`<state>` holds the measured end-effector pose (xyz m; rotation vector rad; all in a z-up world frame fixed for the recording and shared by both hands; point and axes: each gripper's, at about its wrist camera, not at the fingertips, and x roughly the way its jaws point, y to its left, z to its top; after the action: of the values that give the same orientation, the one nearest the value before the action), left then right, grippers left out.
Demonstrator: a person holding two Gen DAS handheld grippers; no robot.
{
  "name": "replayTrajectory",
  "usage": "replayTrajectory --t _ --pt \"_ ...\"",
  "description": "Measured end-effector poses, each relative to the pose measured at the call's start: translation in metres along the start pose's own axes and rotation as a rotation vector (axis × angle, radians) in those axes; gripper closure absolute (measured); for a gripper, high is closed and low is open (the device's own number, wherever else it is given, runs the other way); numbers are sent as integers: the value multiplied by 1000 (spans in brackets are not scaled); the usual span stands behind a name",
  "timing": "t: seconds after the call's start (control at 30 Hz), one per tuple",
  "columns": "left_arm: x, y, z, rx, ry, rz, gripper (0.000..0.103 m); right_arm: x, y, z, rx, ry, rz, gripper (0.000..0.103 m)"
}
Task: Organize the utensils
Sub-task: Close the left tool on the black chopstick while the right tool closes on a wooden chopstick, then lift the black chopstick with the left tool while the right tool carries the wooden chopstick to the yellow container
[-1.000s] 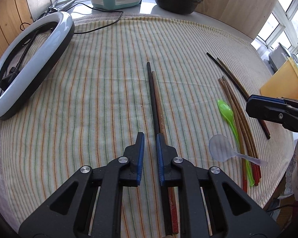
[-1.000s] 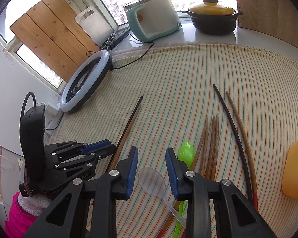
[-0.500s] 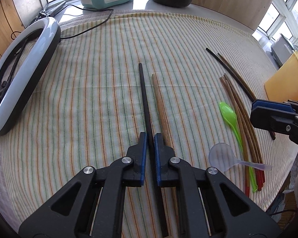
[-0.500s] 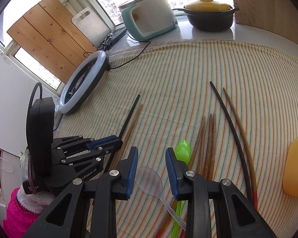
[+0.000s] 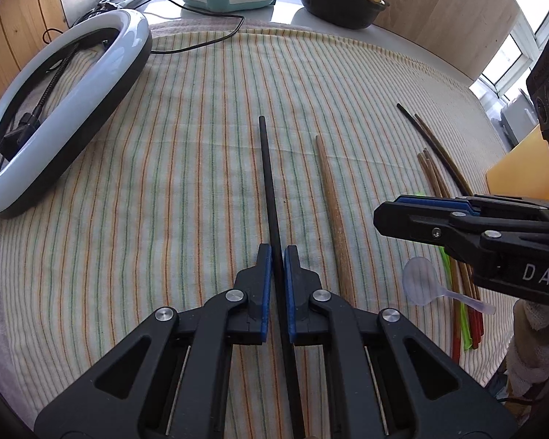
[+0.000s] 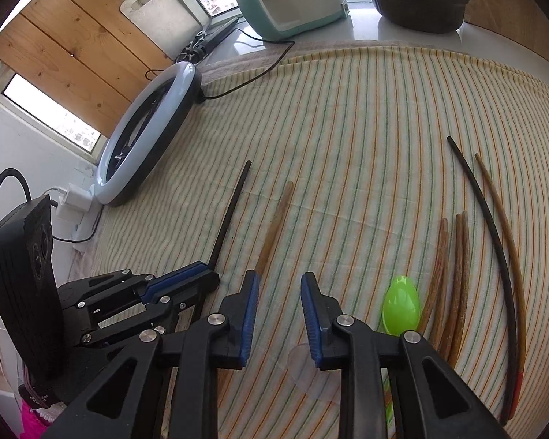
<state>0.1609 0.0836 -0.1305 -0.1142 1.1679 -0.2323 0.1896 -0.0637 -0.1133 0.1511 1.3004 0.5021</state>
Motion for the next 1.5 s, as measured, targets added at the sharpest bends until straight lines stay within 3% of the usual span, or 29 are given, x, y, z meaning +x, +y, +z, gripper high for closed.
replayTrajectory --t 0.43,0.57,0.67,0.9,1.23,1.5 --pt "-7 22 -7 -34 -1 -8 98 33 31 15 -41 43 -125 82" --pt "-6 25 -4 -54 15 -22 98 38 41 15 -109 38 -179 95" --pt "-4 26 0 -62 25 -25 98 38 44 13 -153 37 -194 96" --pt "-4 25 2 -51 -1 -16 98 26 28 13 -87 19 -108 100" --pt "-34 18 0 -92 -92 -72 99 -21 12 1 -44 -70 8 100" --pt "-73 -2 3 -59 -206 -114 99 -76 12 -20 -84 -210 62 100"
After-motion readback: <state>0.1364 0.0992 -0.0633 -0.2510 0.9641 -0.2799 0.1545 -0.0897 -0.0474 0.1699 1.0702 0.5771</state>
